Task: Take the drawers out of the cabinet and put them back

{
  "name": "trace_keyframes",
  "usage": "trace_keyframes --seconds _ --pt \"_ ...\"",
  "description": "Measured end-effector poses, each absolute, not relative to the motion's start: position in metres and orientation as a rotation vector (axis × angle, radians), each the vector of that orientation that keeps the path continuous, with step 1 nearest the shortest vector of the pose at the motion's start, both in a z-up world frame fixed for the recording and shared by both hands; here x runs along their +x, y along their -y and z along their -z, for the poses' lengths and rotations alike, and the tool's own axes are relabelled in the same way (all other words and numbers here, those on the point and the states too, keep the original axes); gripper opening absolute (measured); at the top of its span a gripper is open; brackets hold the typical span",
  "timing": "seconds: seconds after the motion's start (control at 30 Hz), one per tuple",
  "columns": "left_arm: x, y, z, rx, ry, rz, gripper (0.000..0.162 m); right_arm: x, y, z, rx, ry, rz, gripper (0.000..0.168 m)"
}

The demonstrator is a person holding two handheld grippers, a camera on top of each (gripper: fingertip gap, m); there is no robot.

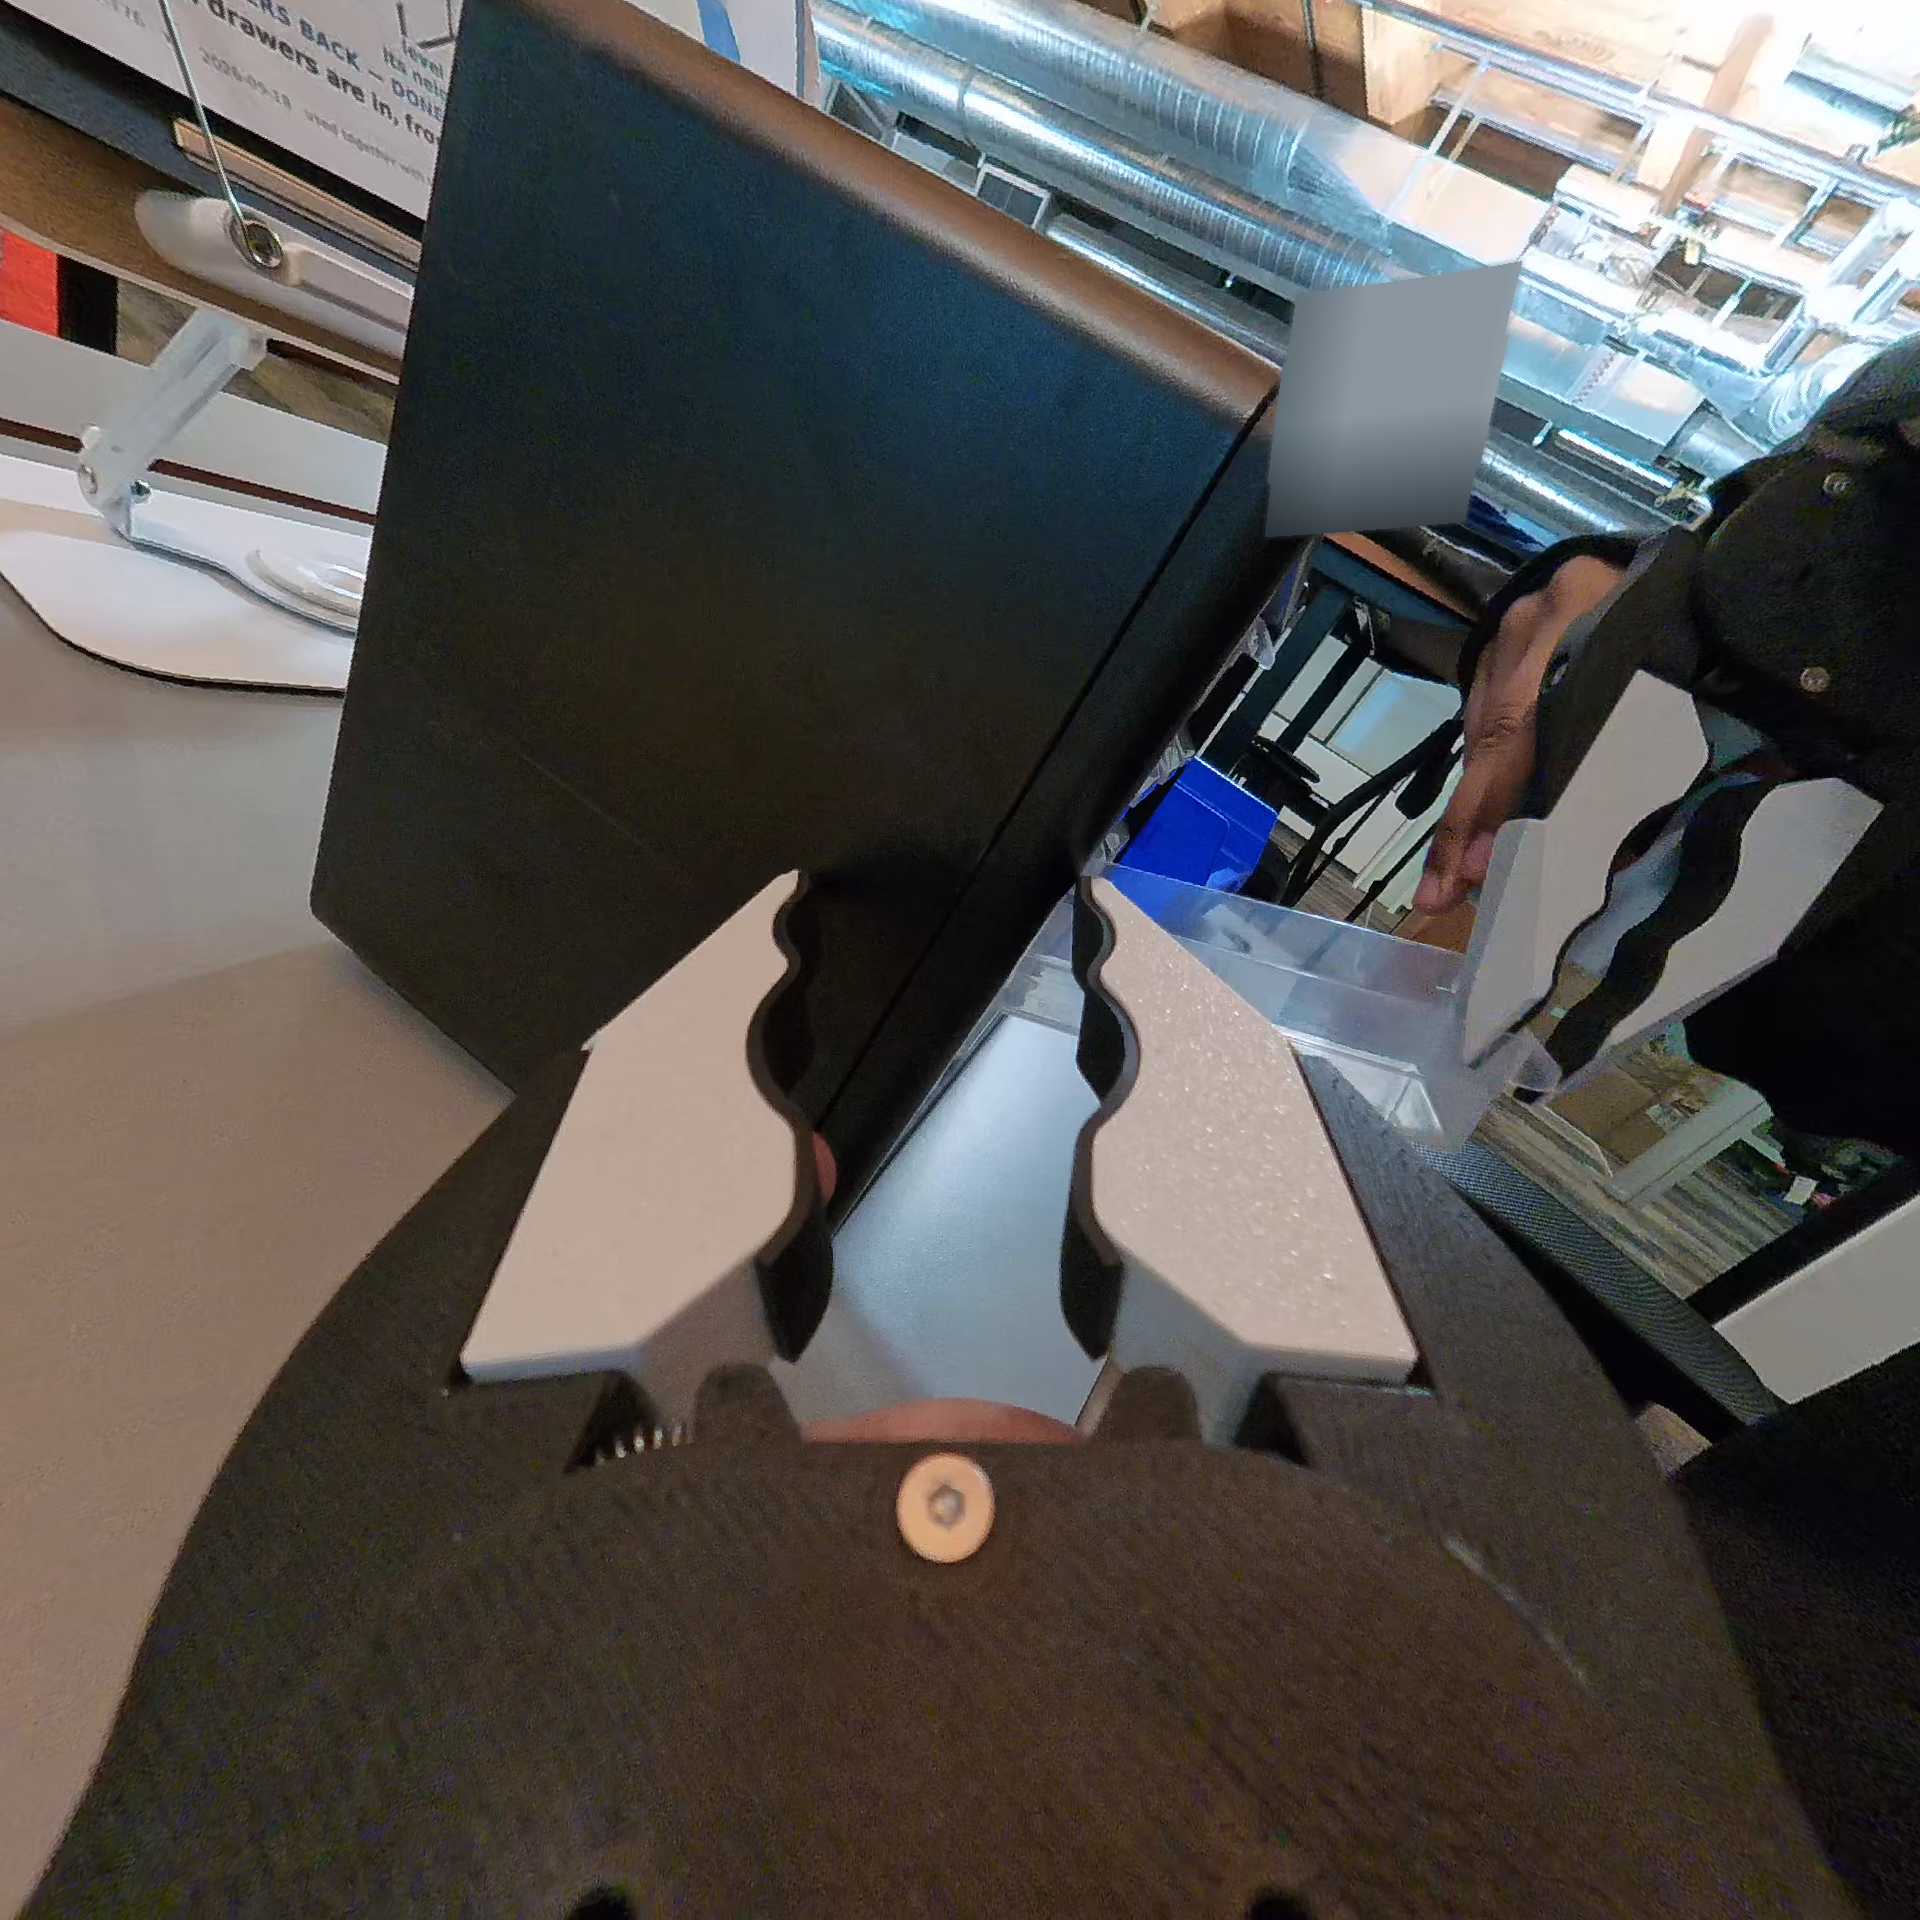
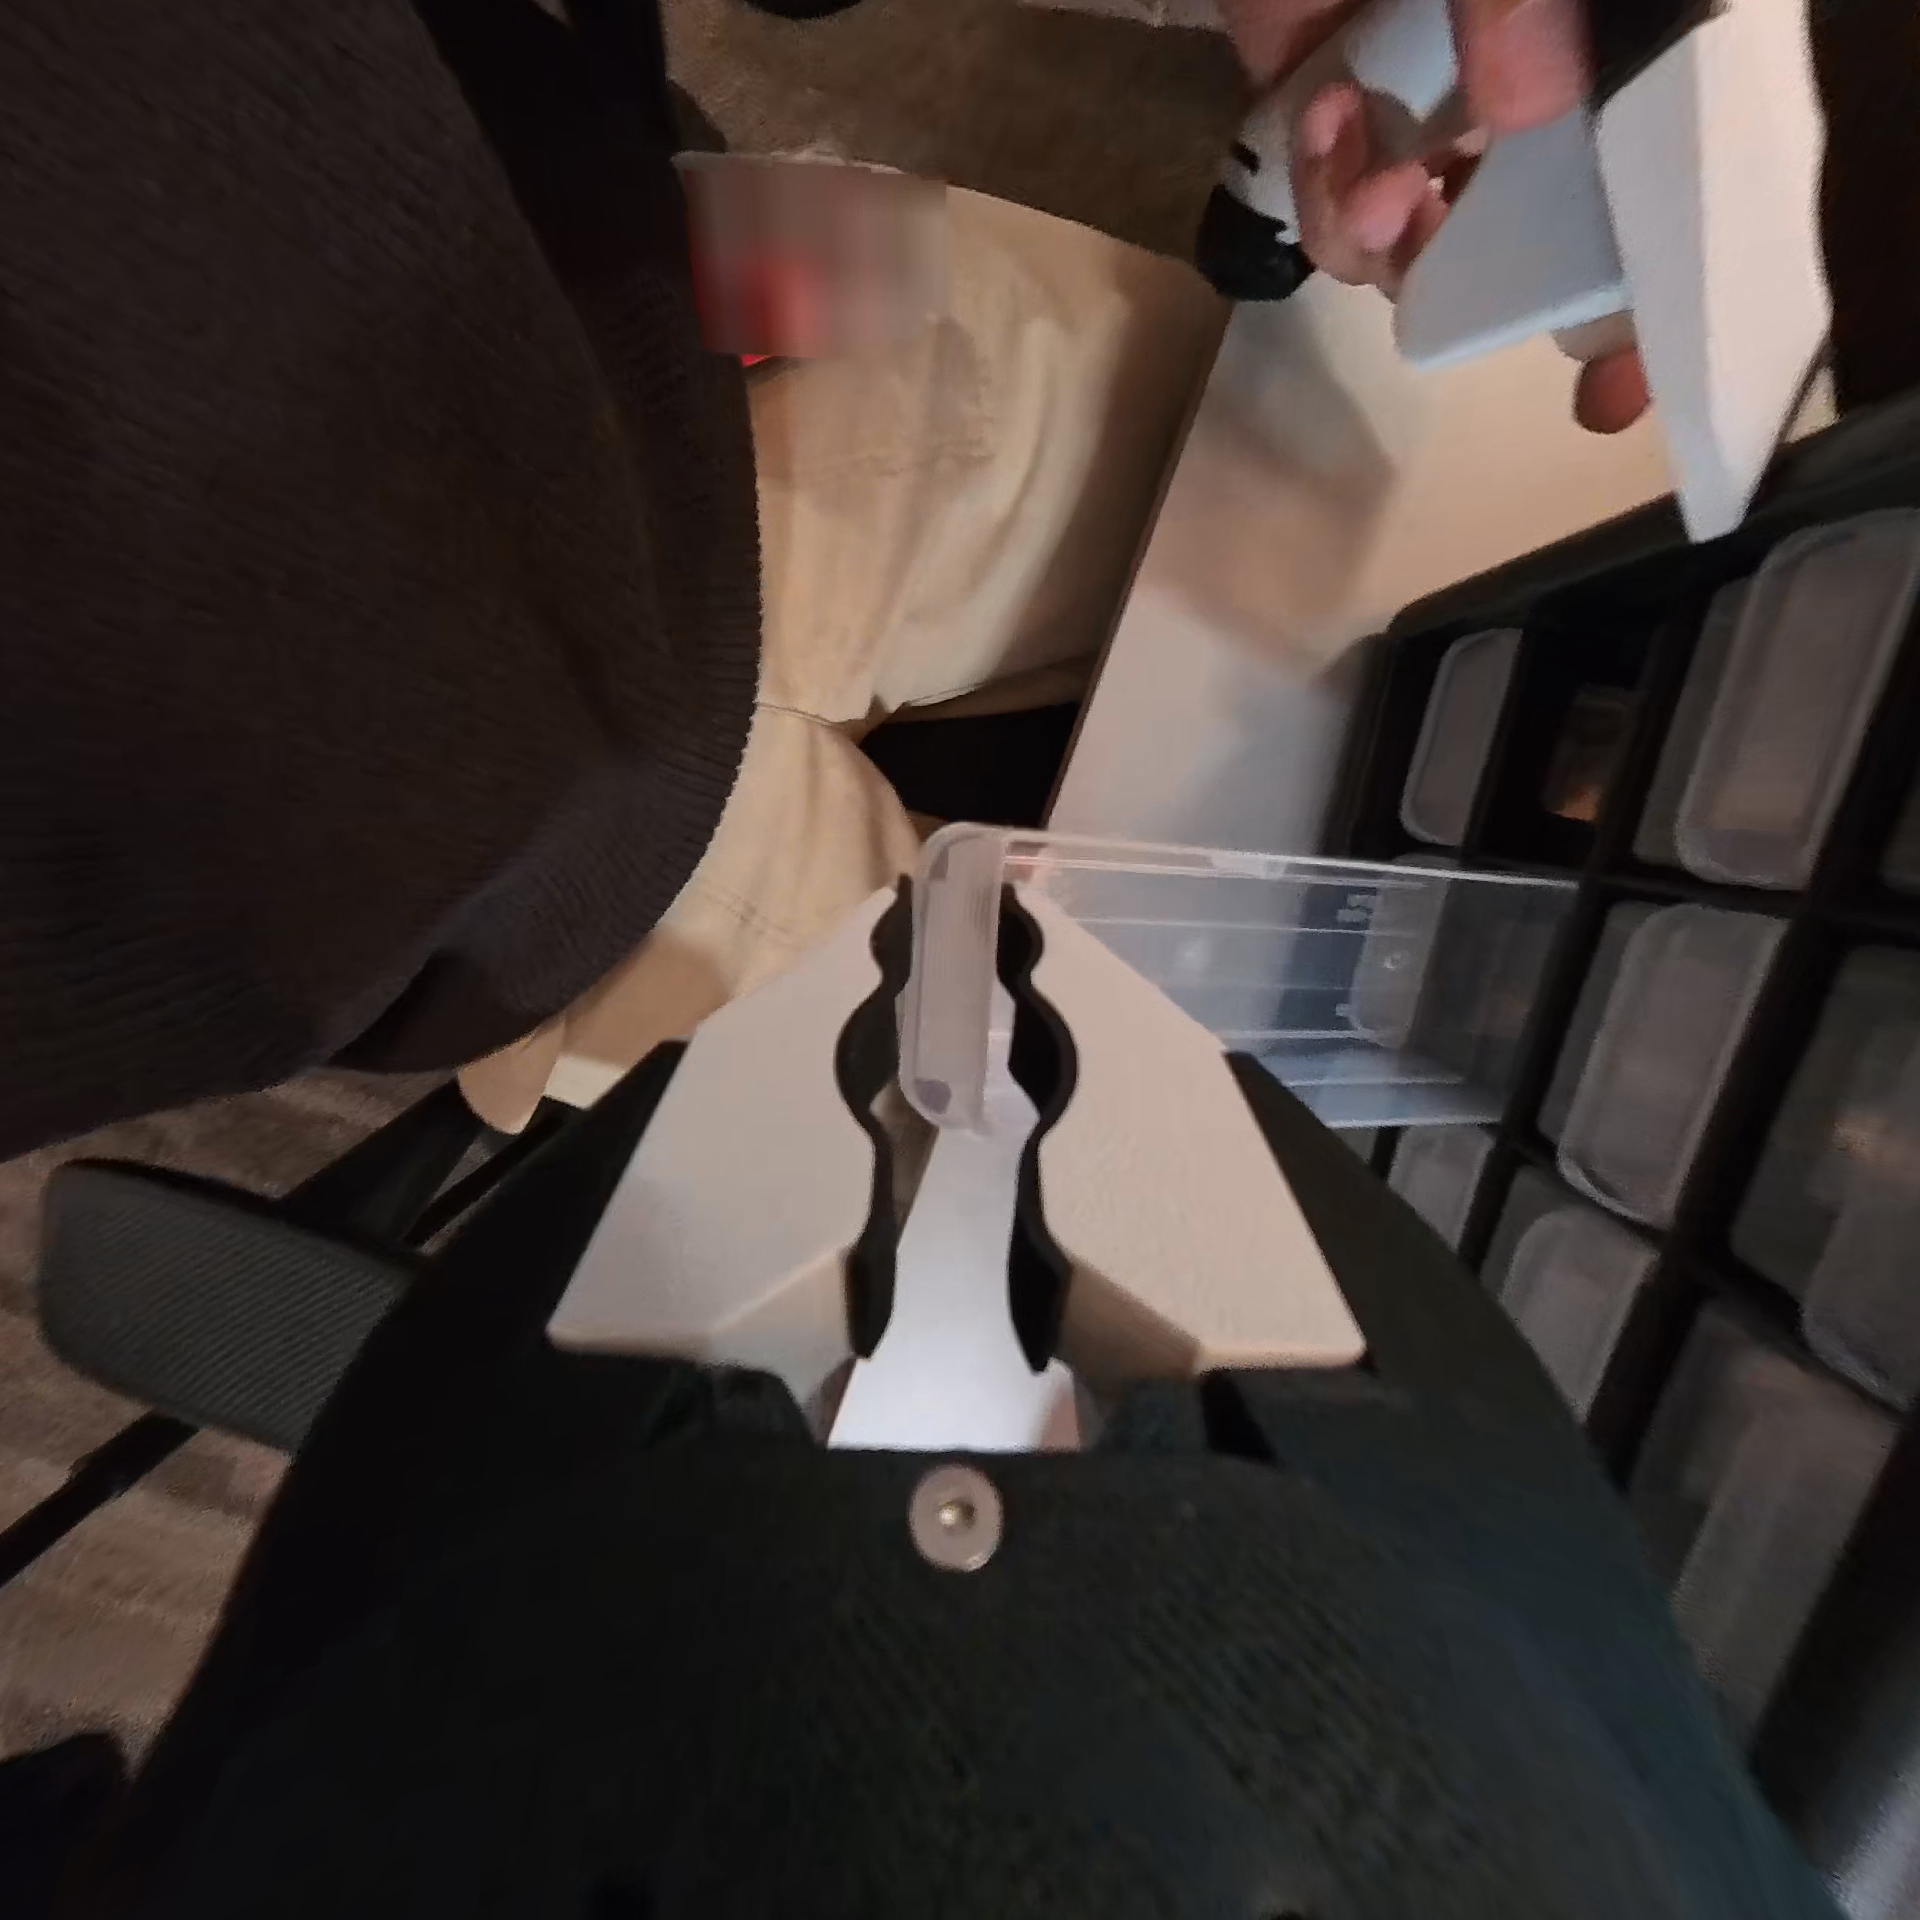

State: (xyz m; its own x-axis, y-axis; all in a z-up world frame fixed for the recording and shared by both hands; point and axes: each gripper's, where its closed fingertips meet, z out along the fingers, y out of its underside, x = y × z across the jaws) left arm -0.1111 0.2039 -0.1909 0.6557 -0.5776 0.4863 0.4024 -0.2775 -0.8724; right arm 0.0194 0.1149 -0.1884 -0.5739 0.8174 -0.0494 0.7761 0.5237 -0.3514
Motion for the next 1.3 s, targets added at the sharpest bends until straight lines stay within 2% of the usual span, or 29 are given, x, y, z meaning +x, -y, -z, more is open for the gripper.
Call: trace_keyframes --seconds 0.47,0.63,0.87,1.0,1.13,1.3 --pt "-0.112 -0.204 0.191 -1.592 -0.147 0.953 0.046 0.033 -0.091 0.18 -1.324 2.611 -0.57 0.014" --pt "-0.112 -0.204 0.19 -1.59 -0.147 0.947 0.046 0.066 -0.095 0.147 -1.411 2.416 -0.55 0.014" --pt "-0.111 -0.204 0.19 -1.592 -0.15 0.927 0.045 0.148 -0.176 0.079 -1.724 1.883 -0.365 0.014" --pt "-0.111 -0.204 0.191 -1.597 -0.15 0.915 0.045 0.186 -0.231 0.06 -1.843 1.633 -0.358 0.014" --pt "-0.111 -0.204 0.192 -1.601 -0.153 0.907 0.045 0.22 -0.308 0.084 -2.063 1.353 -0.373 0.014" --pt "-0.111 -0.204 0.193 -1.605 -0.156 0.9 0.045 0.262 -0.411 0.159 -2.414 0.935 -0.368 0.014"
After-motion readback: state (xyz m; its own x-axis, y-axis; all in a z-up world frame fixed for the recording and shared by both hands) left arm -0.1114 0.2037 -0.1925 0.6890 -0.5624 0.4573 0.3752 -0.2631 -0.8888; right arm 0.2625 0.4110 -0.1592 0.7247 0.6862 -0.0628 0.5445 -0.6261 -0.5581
